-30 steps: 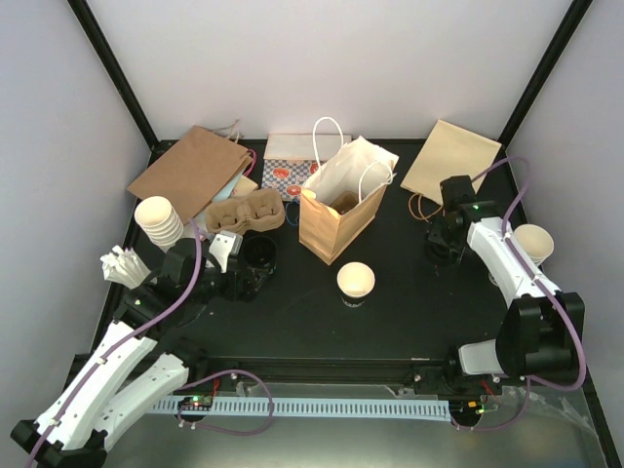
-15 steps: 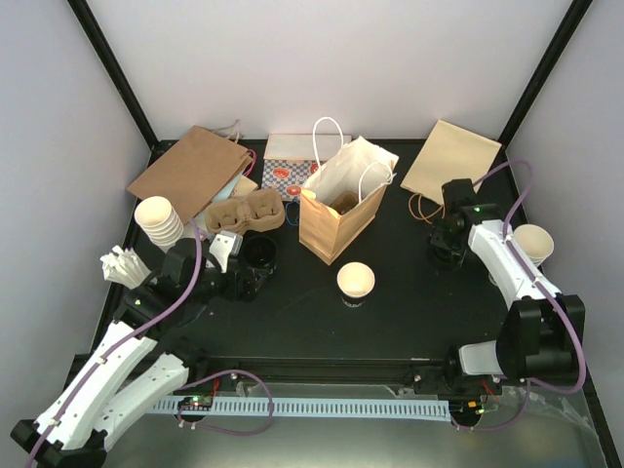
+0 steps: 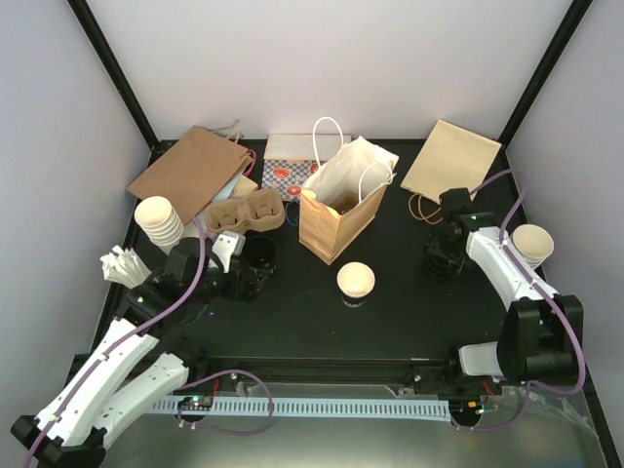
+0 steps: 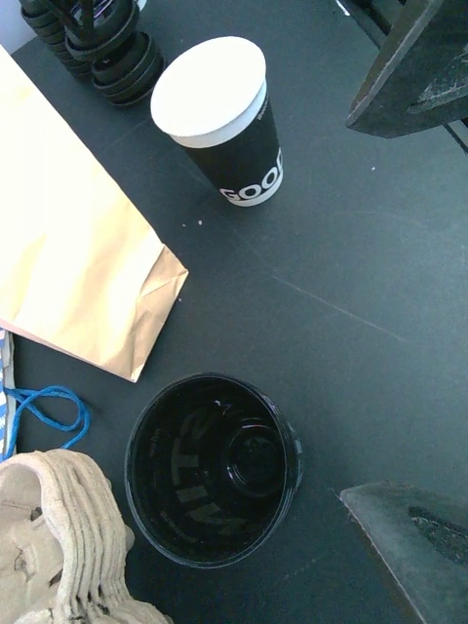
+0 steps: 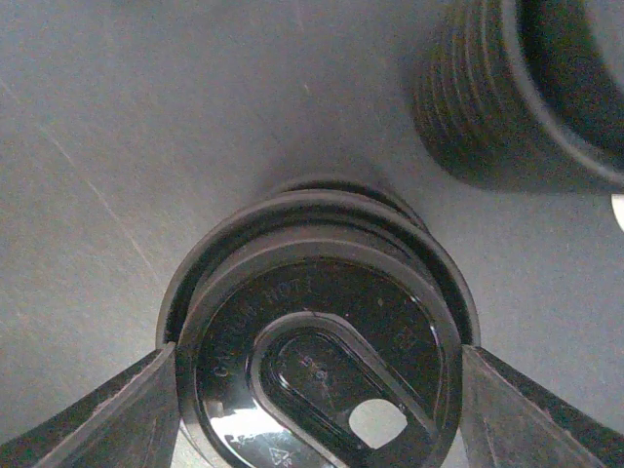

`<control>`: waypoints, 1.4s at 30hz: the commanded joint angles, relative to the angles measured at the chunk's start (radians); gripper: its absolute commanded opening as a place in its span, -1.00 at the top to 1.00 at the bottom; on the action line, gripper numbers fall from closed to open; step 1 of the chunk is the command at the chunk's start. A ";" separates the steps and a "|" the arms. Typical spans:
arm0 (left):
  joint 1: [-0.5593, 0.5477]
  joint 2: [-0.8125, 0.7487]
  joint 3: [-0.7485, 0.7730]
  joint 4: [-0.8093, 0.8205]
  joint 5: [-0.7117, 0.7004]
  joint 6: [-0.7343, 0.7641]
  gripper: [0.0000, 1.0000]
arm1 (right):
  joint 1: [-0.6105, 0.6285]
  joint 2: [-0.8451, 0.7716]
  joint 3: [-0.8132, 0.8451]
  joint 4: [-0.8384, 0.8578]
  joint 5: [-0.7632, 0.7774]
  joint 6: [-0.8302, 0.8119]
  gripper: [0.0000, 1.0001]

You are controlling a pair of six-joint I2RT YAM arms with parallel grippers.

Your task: Pack the takeout coffee

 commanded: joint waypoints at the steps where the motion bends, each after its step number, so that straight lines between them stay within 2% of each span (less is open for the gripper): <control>1: -0.008 0.007 0.007 0.020 -0.004 0.003 -0.98 | -0.015 0.042 0.055 -0.100 -0.072 -0.003 -0.25; 2: -0.009 0.009 0.011 0.011 -0.004 0.002 -0.97 | 0.007 0.035 0.075 -0.114 -0.043 0.007 -0.26; 4: -0.011 0.006 0.016 0.008 -0.003 0.002 -0.98 | 0.015 -0.038 -0.003 0.021 0.022 0.023 -0.37; 5: -0.012 0.005 0.011 0.016 -0.003 0.004 -0.98 | 0.001 -0.050 -0.027 0.044 0.005 0.013 -0.38; 8: -0.012 0.010 0.008 0.019 -0.005 0.002 -0.97 | -0.008 -0.005 0.047 -0.050 0.003 0.014 -0.28; 12: -0.012 0.010 0.012 0.013 -0.007 0.004 -0.97 | -0.008 -0.024 0.030 -0.021 -0.061 -0.013 -0.29; 20: -0.012 0.012 0.012 0.015 -0.006 0.005 -0.97 | -0.008 -0.011 0.044 -0.051 -0.014 -0.016 -0.34; 27: -0.012 0.006 0.011 0.015 -0.005 0.003 -0.97 | 0.009 -0.071 0.055 -0.082 -0.076 -0.035 -0.32; 36: -0.014 0.018 0.009 0.019 0.007 0.003 -0.98 | 0.186 -0.266 0.039 -0.128 -0.223 -0.046 -0.32; 42: -0.016 0.036 0.009 0.028 0.047 -0.021 -0.97 | 0.358 -0.344 -0.012 -0.112 -0.228 -0.034 -0.30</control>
